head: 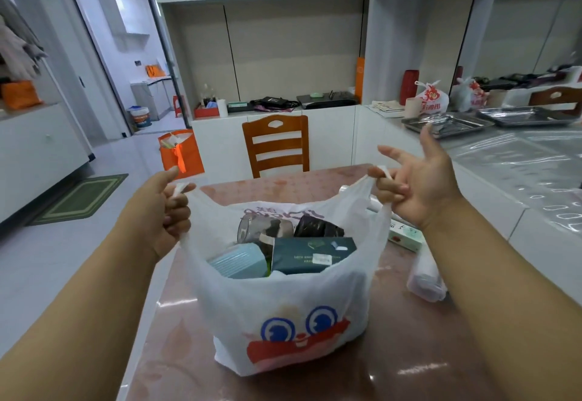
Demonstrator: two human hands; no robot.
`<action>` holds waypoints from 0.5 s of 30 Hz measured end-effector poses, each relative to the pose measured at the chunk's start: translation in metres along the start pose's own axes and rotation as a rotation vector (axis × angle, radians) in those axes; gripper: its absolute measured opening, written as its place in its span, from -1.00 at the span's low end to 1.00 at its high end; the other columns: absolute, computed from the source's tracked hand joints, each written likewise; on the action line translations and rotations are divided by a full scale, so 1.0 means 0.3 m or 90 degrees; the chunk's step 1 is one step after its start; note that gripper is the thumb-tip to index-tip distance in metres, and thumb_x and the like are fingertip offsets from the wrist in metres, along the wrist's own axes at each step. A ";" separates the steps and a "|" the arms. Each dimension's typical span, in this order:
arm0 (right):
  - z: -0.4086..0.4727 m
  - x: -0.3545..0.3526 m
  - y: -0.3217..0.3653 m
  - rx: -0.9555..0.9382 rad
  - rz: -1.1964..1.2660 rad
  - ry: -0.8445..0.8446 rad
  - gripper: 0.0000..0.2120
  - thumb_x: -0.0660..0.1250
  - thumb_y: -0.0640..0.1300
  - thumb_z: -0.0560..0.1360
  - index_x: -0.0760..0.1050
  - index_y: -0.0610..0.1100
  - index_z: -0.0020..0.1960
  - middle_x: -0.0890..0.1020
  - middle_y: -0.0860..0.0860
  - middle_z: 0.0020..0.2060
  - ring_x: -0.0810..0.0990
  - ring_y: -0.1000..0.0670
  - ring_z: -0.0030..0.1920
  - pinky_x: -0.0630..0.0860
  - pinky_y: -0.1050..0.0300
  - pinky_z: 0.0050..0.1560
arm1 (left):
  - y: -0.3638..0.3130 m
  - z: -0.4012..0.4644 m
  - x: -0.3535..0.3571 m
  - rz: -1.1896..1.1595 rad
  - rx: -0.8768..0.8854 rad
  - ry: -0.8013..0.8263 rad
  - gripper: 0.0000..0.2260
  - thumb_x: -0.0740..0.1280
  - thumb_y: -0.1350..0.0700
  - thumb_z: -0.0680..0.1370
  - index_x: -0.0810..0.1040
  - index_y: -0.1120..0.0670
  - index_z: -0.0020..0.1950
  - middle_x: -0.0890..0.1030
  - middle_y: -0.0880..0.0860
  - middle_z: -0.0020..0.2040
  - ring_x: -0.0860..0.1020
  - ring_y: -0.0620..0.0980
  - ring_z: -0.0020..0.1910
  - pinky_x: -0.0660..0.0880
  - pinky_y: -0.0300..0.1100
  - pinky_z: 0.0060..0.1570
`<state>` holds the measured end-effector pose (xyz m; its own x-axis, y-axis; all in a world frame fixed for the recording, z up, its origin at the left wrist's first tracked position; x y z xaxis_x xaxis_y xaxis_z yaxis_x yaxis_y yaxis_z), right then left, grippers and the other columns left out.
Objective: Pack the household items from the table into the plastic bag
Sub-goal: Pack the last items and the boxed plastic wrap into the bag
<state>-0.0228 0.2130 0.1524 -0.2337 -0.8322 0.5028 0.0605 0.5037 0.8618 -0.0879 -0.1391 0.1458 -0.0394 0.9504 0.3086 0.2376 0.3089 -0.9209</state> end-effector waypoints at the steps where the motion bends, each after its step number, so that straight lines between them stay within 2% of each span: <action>1: -0.010 0.012 -0.014 0.000 -0.034 0.004 -0.22 -0.02 0.44 0.48 0.32 -0.13 0.40 0.60 -0.22 -0.21 0.18 0.09 -0.56 0.19 0.28 -0.56 | 0.015 -0.007 0.005 0.002 -0.004 0.006 -0.71 0.23 -0.10 0.58 0.49 0.14 -0.04 0.26 -0.05 -0.55 0.14 -0.17 -0.66 0.06 -0.37 -0.63; 5: -0.034 0.051 -0.034 -0.008 -0.173 0.039 -0.28 -0.08 0.41 0.51 0.29 -0.11 0.39 0.64 -0.26 -0.04 0.43 0.03 -0.55 0.38 0.20 -0.50 | 0.041 -0.025 0.033 0.032 -0.022 0.010 -0.67 0.25 -0.11 0.57 0.50 0.16 0.05 0.28 -0.03 -0.52 0.16 -0.16 -0.63 0.11 -0.36 -0.63; 8: -0.036 0.035 -0.030 -0.009 -0.322 0.041 -0.34 -0.16 0.39 0.52 0.31 -0.03 0.34 0.65 -0.23 0.02 0.65 -0.10 -0.26 0.58 0.01 -0.19 | 0.038 -0.021 0.041 0.051 -0.023 0.013 -0.64 0.23 -0.13 0.58 0.48 0.16 0.12 0.27 -0.02 -0.51 0.15 -0.15 -0.63 0.10 -0.34 -0.61; 10: -0.025 -0.004 -0.035 -0.020 -0.405 0.006 -0.34 -0.16 0.39 0.51 0.39 -0.02 0.29 0.65 -0.17 -0.02 0.65 -0.14 -0.07 0.57 -0.06 0.00 | 0.042 -0.026 0.055 0.055 -0.017 0.030 -0.65 0.21 -0.13 0.58 0.48 0.16 0.08 0.26 -0.02 -0.52 0.15 -0.16 -0.65 0.09 -0.35 -0.61; 12: -0.001 -0.061 -0.056 -0.025 -0.425 -0.032 -0.35 -0.13 0.36 0.53 0.48 -0.07 0.19 0.64 -0.11 -0.14 0.62 -0.09 -0.10 0.54 0.01 -0.05 | 0.052 -0.013 0.077 0.049 -0.015 0.039 -0.67 0.19 -0.13 0.59 0.48 0.14 -0.01 0.27 -0.04 -0.54 0.15 -0.16 -0.67 0.06 -0.37 -0.62; 15: 0.051 -0.195 -0.129 0.001 -0.433 -0.115 -0.48 -0.02 0.26 0.60 0.54 -0.10 -0.02 0.63 -0.09 -0.24 0.58 -0.07 -0.16 0.48 0.04 -0.10 | 0.071 -0.008 0.120 0.009 0.004 0.103 -0.72 0.23 -0.11 0.54 0.44 0.11 -0.09 0.28 -0.07 -0.58 0.16 -0.17 -0.72 0.02 -0.40 -0.64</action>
<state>-0.0264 0.2457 0.0887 -0.3762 -0.9114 -0.1669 -0.1572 -0.1148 0.9809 -0.0819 -0.0984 0.1379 0.1205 0.9364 0.3295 0.2303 0.2965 -0.9268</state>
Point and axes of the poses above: each hand's wrist, its own z-axis towards the middle knuckle, its own x-axis out of the palm, y = z × x, the point moved 5 cm from there along z, towards the middle knuckle
